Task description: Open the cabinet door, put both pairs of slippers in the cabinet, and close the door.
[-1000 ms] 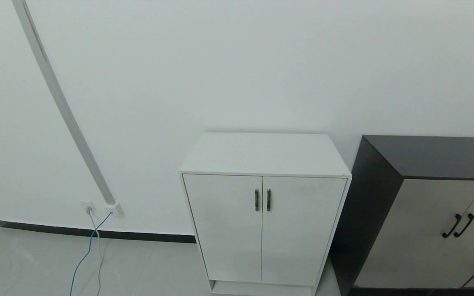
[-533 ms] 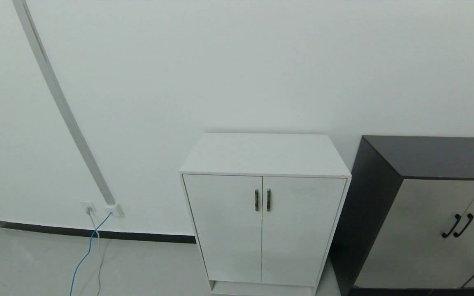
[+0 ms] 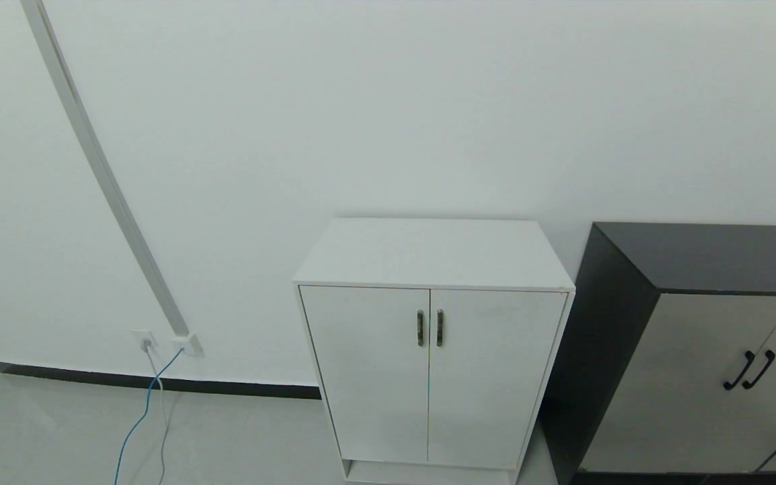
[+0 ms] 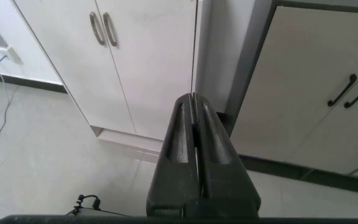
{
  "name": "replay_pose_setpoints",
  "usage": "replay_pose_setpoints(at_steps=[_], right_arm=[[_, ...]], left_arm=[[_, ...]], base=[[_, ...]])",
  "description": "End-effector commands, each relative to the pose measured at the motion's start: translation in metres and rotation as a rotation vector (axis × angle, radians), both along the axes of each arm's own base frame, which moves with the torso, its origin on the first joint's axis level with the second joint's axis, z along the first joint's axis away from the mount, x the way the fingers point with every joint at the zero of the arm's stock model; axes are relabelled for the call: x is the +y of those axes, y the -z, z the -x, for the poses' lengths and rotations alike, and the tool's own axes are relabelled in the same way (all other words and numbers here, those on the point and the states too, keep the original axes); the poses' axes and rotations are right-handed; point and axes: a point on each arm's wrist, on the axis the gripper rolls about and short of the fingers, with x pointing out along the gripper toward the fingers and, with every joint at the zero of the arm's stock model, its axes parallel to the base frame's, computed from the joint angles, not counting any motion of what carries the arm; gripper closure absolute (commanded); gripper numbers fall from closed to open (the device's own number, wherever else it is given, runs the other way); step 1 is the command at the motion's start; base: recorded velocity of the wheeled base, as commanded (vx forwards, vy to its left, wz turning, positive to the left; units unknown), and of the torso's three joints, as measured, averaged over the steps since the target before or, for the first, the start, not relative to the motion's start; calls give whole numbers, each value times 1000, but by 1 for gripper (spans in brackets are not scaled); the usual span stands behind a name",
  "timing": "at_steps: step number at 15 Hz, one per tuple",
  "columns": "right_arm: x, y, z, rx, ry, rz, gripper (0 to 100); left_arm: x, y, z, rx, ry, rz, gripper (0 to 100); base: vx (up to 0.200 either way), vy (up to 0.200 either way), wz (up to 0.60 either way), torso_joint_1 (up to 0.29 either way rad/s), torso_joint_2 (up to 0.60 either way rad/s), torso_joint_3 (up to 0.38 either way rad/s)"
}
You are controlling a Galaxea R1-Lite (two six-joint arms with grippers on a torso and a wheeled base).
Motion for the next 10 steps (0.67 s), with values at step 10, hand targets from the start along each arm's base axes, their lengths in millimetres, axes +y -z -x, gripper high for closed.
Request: replay_pose_setpoints(at_steps=[10], right_arm=[[-1,12,3,-50,62,1,100]], left_arm=[[0,0,0,1,0,0,100]], base=[[0,0,0,0,0,0]])
